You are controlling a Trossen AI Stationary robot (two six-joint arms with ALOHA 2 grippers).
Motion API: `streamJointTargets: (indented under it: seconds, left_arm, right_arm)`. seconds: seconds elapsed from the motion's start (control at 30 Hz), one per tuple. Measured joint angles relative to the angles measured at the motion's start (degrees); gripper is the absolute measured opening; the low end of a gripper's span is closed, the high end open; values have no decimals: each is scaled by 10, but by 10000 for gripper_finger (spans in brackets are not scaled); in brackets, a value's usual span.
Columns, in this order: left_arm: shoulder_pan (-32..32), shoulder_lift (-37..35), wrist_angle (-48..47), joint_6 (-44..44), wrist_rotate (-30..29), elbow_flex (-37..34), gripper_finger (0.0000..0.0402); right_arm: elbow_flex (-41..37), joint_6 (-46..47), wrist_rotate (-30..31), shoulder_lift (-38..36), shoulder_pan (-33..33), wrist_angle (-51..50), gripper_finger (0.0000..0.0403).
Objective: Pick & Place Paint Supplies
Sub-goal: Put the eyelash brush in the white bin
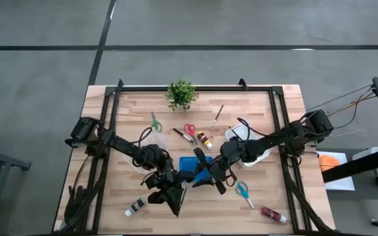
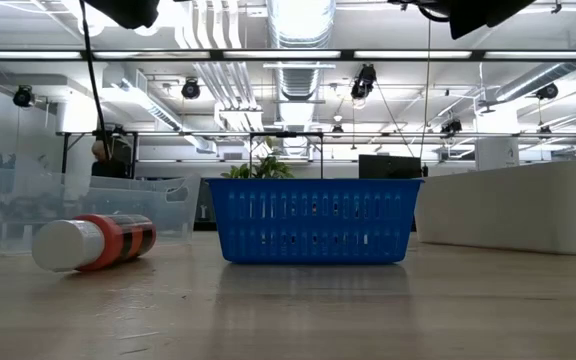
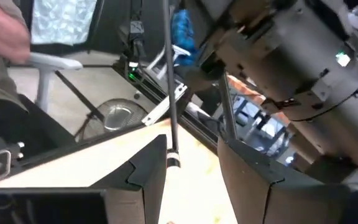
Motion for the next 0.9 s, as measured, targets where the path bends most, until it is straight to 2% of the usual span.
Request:
streamJointTargets:
  seconds: [0.13, 0.33, 0.47, 0.7, 0.9]
  left_arm:
    - [0, 0, 36, -1, 0, 0, 2]
    - [2, 0, 104, -40, 0, 1, 2]
    - [2, 0, 108, -47, 1, 1, 2]
    - [7, -1, 87, -58, 28, 0, 2]
    - [14, -1, 70, -58, 29, 0, 2]
  right_arm:
    - [0, -27, 42, 0, 0, -2, 141]
    - [-2, -42, 50, 0, 1, -3, 141]
    - [-3, -54, 60, 0, 0, -15, 141]
    - [4, -29, -5, 1, 1, -14, 141]
    - [9, -16, -17, 5, 1, -17, 141]
